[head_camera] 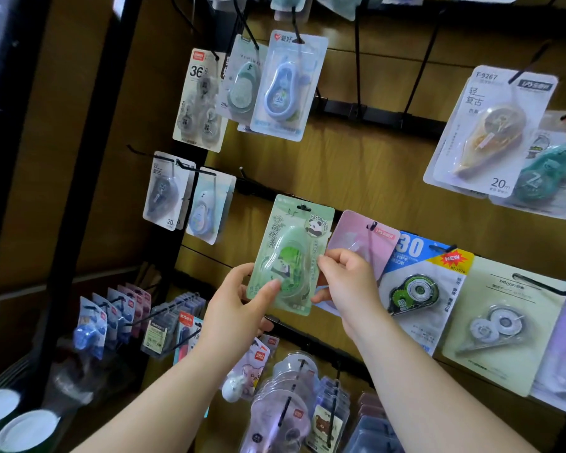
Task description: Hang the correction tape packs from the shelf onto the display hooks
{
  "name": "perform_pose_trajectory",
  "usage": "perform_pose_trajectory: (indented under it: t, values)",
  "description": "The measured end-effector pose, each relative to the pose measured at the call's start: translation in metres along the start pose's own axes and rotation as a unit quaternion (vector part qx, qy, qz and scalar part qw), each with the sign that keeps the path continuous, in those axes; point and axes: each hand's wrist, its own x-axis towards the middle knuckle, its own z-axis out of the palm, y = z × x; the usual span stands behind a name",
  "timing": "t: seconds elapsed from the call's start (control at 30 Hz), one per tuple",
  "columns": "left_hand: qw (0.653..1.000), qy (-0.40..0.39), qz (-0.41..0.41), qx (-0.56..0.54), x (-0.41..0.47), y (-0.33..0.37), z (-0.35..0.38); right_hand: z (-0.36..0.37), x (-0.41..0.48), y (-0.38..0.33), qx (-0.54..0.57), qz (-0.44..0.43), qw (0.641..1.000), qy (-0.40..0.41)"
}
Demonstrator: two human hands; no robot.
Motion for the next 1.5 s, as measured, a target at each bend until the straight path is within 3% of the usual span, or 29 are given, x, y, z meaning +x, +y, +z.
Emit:
perform_pose_trajectory:
  t: [0.33,0.67,0.87,1.07,1.2,1.37,1.5]
  values:
    - [0.989,0.019,-0.114,-0.087,0.033,-0.015,0.024,0.005,0.024,0.007,-0.034,0.015,0.999,0.029]
    - [0.970,0.015,-0.171,-0.172,0.082,-0.048,0.061,0.016,0.068,0.024,-0.103,0.004,0.989,0.109]
    - [0.969,0.010,-0.181,-0.167,0.090,-0.062,0.063,0.015,0.071,0.039,-0.160,0.039,0.985,0.061]
    - [0.997,0.024,-0.070,0.007,0.031,-0.076,0.041,0.012,0.035,0.054,-0.228,0.085,0.969,-0.034]
    - [0.998,-0.003,-0.029,0.048,-0.029,-0.087,0.015,0.003,-0.008,0.056,-0.170,0.074,0.979,-0.088]
    - [0.991,-0.021,-0.052,0.125,-0.098,-0.112,-0.014,0.003,-0.068,0.084,-0.166,0.082,0.973,-0.136]
    - [0.964,-0.073,-0.151,0.208,-0.149,-0.156,-0.028,0.012,-0.114,0.135,-0.137,0.152,0.970,-0.133]
